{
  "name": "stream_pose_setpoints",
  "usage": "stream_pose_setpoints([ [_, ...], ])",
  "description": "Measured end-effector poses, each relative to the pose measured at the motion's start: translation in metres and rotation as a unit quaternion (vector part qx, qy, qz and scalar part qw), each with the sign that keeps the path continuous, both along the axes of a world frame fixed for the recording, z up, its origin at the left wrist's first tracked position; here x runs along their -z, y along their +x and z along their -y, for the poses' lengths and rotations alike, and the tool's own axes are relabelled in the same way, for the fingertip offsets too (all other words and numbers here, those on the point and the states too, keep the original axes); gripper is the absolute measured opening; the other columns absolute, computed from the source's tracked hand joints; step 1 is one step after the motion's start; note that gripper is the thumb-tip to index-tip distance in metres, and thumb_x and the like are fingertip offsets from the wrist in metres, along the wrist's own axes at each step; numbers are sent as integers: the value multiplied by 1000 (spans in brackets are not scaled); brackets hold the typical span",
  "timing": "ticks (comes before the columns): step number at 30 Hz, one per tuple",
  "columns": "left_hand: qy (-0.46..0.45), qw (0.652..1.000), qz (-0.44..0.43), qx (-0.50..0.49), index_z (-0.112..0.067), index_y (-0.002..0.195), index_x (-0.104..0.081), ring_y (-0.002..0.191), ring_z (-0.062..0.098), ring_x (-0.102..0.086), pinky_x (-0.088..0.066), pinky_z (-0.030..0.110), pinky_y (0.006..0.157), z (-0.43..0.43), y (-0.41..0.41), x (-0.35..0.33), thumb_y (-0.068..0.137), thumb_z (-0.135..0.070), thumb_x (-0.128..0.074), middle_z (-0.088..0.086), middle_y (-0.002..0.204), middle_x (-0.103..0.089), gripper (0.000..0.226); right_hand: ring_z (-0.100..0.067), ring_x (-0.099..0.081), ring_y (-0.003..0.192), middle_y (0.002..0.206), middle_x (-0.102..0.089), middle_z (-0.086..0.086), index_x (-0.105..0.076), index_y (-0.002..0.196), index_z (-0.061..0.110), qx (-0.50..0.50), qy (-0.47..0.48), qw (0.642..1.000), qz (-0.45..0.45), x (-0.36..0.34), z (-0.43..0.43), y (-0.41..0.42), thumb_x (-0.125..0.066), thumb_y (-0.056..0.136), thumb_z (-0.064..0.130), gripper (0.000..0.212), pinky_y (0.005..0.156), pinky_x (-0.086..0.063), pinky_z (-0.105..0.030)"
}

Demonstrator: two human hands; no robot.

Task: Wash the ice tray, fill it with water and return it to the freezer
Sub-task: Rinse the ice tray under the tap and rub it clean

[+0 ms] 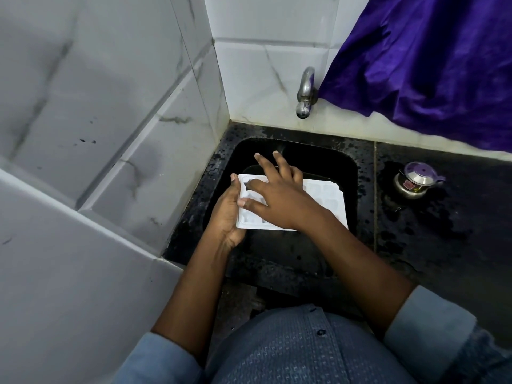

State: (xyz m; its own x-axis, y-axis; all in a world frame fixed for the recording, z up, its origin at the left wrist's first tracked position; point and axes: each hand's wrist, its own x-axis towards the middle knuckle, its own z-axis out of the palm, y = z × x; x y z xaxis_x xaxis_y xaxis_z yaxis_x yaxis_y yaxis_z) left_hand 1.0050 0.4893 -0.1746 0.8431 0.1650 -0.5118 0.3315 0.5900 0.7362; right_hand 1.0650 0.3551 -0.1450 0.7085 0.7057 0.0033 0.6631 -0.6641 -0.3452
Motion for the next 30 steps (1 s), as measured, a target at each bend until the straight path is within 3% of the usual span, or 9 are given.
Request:
stream_pose_setpoints([
  [4, -16, 1000, 7, -6, -6, 143, -62, 104, 34, -80, -66, 43, 69, -1, -2, -3, 108, -65, -40, 25, 125, -76, 72, -29, 11, 160, 175, -6, 2, -67, 126, 36, 7, 51, 999, 12, -2, 1, -1, -35, 96, 77, 59, 120, -6, -59],
  [10, -9, 1000, -1, -4, -6, 147, -61, 107, 35, -78, -67, 44, 73, -2, 0, -4, 108, -66, -40, 26, 132, -73, 75, -31, 17, 159, 175, 4, 1, -59, 137, 40, -7, -12, 1000, -14, -6, -1, 1, -38, 97, 76, 58, 121, -3, -60],
  [14, -14, 1000, 11, -2, -5, 147, -60, 108, 35, -79, -67, 45, 72, -2, 0, -5, 108, -66, -40, 27, 134, -72, 76, -28, 14, 159, 175, 2, 3, -64, 129, 36, -13, 38, 999, 9, -4, 0, 2, -44, 97, 73, 52, 120, -6, -58],
  [17, -17, 1000, 12, 5, -5, 149, -58, 118, 39, -74, -64, 57, 92, -2, 1, -5, 107, -67, -40, 27, 135, -71, 77, -29, 16, 159, 175, 4, 2, -62, 131, 38, -9, 13, 1000, 5, -5, -2, 4, -44, 97, 73, 52, 120, -5, -58],
  [20, -17, 1000, -8, 3, -6, 152, -56, 132, 43, -65, -48, 61, 115, -2, 1, -4, 106, -68, -42, 29, 139, -67, 79, -31, 16, 159, 175, 4, 1, -62, 134, 38, -13, 1, 1000, -5, -2, -4, 4, -45, 97, 73, 54, 121, -6, -59],
  [25, -18, 1000, 7, -9, -6, 149, -58, 122, 40, -70, -57, 55, 101, -4, 2, -6, 107, -67, -39, 30, 141, -67, 77, -28, 11, 159, 175, -2, 2, -66, 128, 35, -8, 45, 999, 11, -1, -5, 2, -50, 97, 69, 49, 120, -9, -58],
  [30, 11, 1000, -9, -4, -7, 146, -62, 132, 42, -66, -42, 64, 120, -8, 3, 1, 105, -70, -43, 29, 137, -69, 78, -31, 15, 159, 175, 3, 1, -60, 139, 37, -7, 3, 1000, 0, 0, -8, -1, -49, 97, 70, 55, 121, -7, -60],
])
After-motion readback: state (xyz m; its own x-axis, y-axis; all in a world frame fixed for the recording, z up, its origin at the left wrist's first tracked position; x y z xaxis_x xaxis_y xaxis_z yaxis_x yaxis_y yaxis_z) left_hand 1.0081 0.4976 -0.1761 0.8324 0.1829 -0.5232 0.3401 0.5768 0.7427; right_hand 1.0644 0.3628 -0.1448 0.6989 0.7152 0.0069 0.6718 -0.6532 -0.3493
